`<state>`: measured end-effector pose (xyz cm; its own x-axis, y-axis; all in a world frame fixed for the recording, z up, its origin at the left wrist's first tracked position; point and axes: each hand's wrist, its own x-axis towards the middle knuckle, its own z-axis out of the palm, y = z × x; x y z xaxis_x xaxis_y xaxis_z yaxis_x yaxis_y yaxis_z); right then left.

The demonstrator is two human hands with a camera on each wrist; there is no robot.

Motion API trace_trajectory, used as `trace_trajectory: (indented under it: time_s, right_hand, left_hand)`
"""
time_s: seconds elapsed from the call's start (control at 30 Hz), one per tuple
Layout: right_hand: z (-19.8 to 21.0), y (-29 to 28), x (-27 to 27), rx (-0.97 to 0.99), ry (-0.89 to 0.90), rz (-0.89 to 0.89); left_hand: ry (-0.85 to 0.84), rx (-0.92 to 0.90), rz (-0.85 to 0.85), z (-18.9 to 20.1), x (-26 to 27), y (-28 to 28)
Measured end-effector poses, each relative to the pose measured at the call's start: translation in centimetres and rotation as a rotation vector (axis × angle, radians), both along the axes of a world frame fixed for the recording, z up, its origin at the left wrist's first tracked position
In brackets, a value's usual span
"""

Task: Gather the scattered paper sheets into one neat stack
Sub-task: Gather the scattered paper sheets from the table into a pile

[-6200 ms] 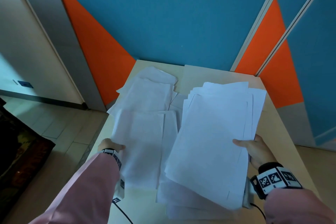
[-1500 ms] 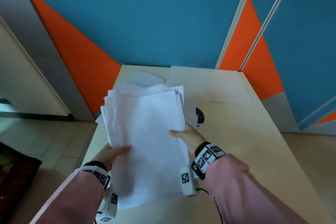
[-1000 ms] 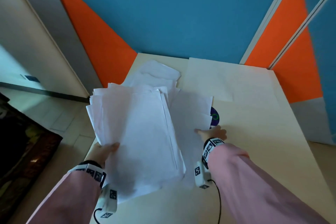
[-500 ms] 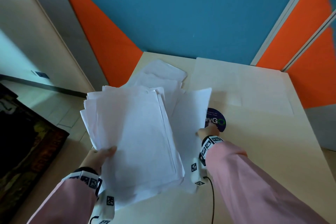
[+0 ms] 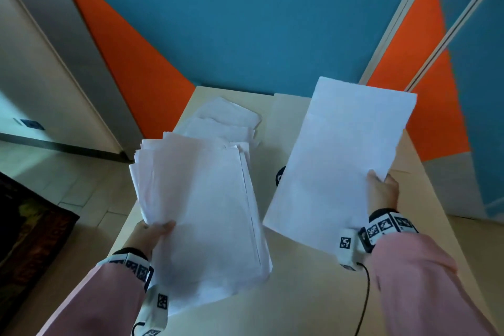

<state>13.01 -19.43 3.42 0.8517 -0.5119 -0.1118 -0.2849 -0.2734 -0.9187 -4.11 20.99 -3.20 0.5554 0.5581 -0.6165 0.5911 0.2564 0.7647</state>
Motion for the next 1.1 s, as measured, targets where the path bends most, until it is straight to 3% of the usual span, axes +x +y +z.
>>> trace_trajectory:
  time_s: [0.17, 0.33, 0.63, 0.8, 0.9, 1.03, 1.1]
  right_hand:
    - [1.4, -0.2, -2.8, 0.344, 0.106, 0.209]
    - [1.0, 2.4, -4.4, 0.345, 0.182, 0.471]
    - [-0.3, 5.2, -5.5, 0.567, 0.305, 0.636]
    - [-1.1, 3.2, -5.3, 0.621, 0.453, 0.644]
    - [-0.1, 2.4, -5.3, 0.560, 0.410, 0.588]
    - [0.3, 0.7, -4.6, 0.566, 0.339, 0.416]
    - [-0.3, -0.4, -4.1, 0.572, 0.327, 0.370]
  left_hand:
    - [-0.011, 0.021, -0.087, 1.1, 2.0, -2.0]
    - [-0.053, -0.017, -0.181, 2.5, 3.6, -4.5]
    - [-0.128, -0.118, -0.431, 5.6, 5.8, -8.9]
    - [-0.031, -0.187, -0.504, 5.8, 7.2, -9.9]
    - [-0.022, -0.213, -0.499, 5.5, 7.9, -10.6]
    - [-0.051, -0.132, -0.591, 5.0, 10.1, -10.3]
    - [-0.073, 0.064, -0.561, 4.1, 11.6, -8.7]
